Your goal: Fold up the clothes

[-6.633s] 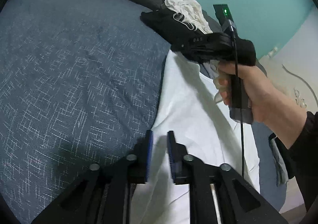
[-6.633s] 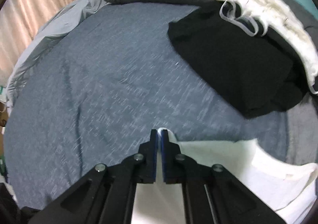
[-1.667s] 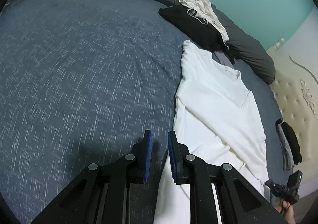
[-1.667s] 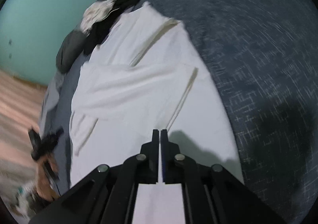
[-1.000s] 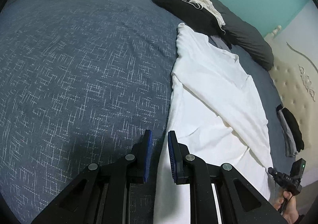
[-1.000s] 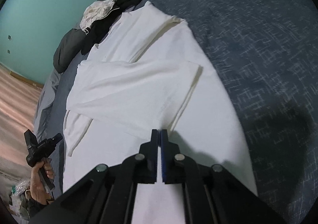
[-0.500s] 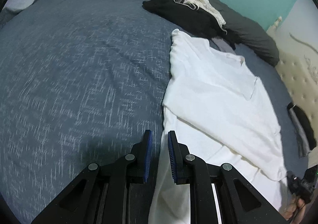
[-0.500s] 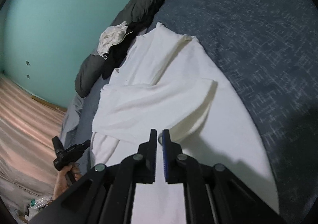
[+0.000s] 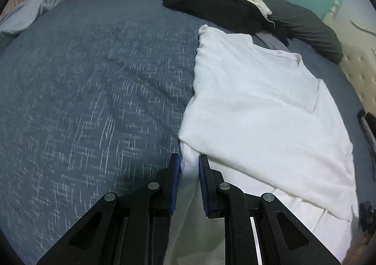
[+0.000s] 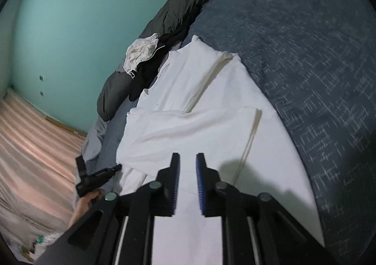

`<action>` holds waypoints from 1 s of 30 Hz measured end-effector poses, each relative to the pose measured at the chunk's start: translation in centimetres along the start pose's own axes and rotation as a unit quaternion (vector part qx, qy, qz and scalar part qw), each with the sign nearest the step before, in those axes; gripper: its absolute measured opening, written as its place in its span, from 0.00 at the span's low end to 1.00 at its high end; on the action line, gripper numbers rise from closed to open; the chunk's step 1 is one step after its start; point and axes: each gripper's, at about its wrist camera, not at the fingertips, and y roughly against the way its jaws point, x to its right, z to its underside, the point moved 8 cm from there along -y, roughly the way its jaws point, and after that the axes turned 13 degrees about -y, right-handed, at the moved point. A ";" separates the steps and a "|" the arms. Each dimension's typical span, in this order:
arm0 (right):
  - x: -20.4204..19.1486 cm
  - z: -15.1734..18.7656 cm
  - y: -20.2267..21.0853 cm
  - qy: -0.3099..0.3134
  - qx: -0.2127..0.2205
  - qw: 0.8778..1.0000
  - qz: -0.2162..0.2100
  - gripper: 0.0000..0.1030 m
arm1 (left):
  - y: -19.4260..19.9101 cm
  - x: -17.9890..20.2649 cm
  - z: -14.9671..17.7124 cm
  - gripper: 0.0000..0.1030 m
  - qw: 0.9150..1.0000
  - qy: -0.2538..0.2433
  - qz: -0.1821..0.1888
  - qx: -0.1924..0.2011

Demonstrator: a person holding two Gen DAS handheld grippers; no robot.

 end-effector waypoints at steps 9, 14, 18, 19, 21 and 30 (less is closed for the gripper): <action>-0.6 -0.3 -0.1 0.000 -0.003 1.000 -0.019 0.17 | -0.1 -0.8 -0.4 0.18 0.999 -0.006 -0.043 0.009; -0.4 -0.2 -0.2 -0.004 -0.006 1.000 -0.020 0.17 | 0.3 -1.2 -1.2 0.18 0.999 0.024 -0.025 0.030; -0.3 -0.1 -0.3 -0.004 -0.008 1.000 -0.020 0.17 | 0.4 -1.7 -0.8 0.18 0.999 0.035 -0.026 0.029; -0.4 -0.2 -0.3 -0.004 -0.008 1.000 -0.020 0.17 | 0.6 -2.0 -0.6 0.18 0.998 0.048 -0.022 0.033; -0.4 -0.1 -0.3 -0.004 -0.008 1.000 -0.021 0.17 | 0.9 -2.5 -0.5 0.17 0.997 0.066 -0.018 0.037; -0.1 -0.4 -0.4 -0.009 -0.008 1.000 -0.017 0.17 | 1.1 -3.7 0.0 0.14 0.993 0.112 -0.010 0.043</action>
